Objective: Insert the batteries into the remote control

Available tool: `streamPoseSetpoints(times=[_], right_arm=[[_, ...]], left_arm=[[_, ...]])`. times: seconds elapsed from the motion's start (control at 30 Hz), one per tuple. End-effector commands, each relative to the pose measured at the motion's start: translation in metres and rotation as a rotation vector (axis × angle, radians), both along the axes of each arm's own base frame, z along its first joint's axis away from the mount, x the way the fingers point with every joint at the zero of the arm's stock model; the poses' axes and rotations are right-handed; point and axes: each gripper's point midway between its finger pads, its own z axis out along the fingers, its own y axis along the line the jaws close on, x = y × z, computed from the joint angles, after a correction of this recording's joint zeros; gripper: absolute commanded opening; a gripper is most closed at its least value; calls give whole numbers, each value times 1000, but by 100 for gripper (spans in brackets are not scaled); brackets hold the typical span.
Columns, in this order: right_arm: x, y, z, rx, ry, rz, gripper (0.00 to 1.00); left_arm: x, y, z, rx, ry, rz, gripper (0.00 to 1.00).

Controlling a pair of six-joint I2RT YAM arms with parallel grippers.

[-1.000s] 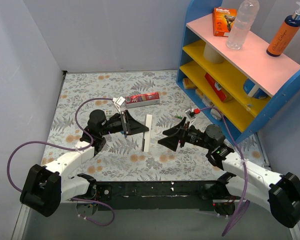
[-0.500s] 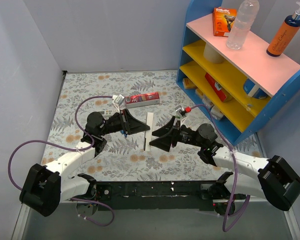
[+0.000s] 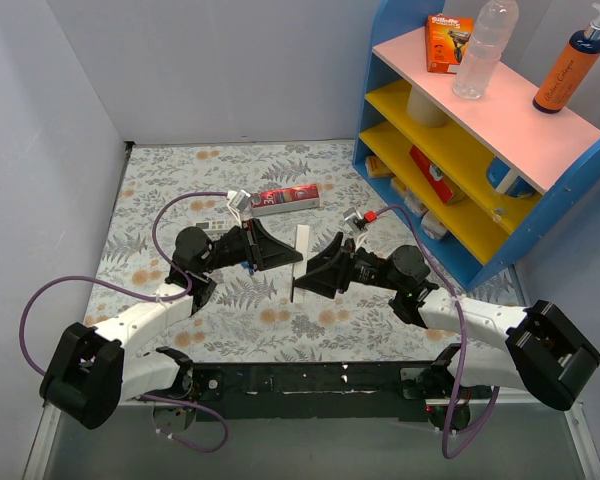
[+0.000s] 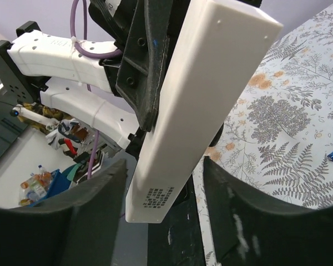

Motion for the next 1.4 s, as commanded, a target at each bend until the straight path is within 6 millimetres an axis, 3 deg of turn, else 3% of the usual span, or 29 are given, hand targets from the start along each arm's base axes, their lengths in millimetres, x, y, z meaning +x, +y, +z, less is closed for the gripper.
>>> streamPoseSetpoints(times=[0.0,0.23,0.37,0.4,0.47,0.5,0.6,0.67,0.83,1.0,1.37], right_arm=[[-4,2,31,82,-76,20,59],[-2,1,25,59,-72,5,16],[3,0,16,11,-77,-31,1],[4,-1,16,0,-81,-43,1],[9,-2,6,-47,-79,-71,1],[9,-3,6,-53,-85,-77,1],[18,-5,-11,-147,-83,-120,1],[29,-10,-32,-274,-68,-175,1],[56,-33,-72,-565,-33,-330,1],[61,-55,-104,-804,-11,-364,1],[52,-57,-126,-1002,-115,-321,1]], left_arm=[[-4,1,8,-38,-37,6,0],[-1,0,-1,-17,-17,20,2],[2,0,-10,17,-10,34,32],[3,0,-10,25,-15,39,52],[8,1,-18,64,-10,71,67],[10,1,-19,79,-12,85,81],[24,5,-25,163,-28,167,98],[36,10,-30,241,-47,235,98],[38,25,-28,308,-88,327,98],[41,35,-44,362,-71,379,98],[46,29,-70,401,50,356,98]])
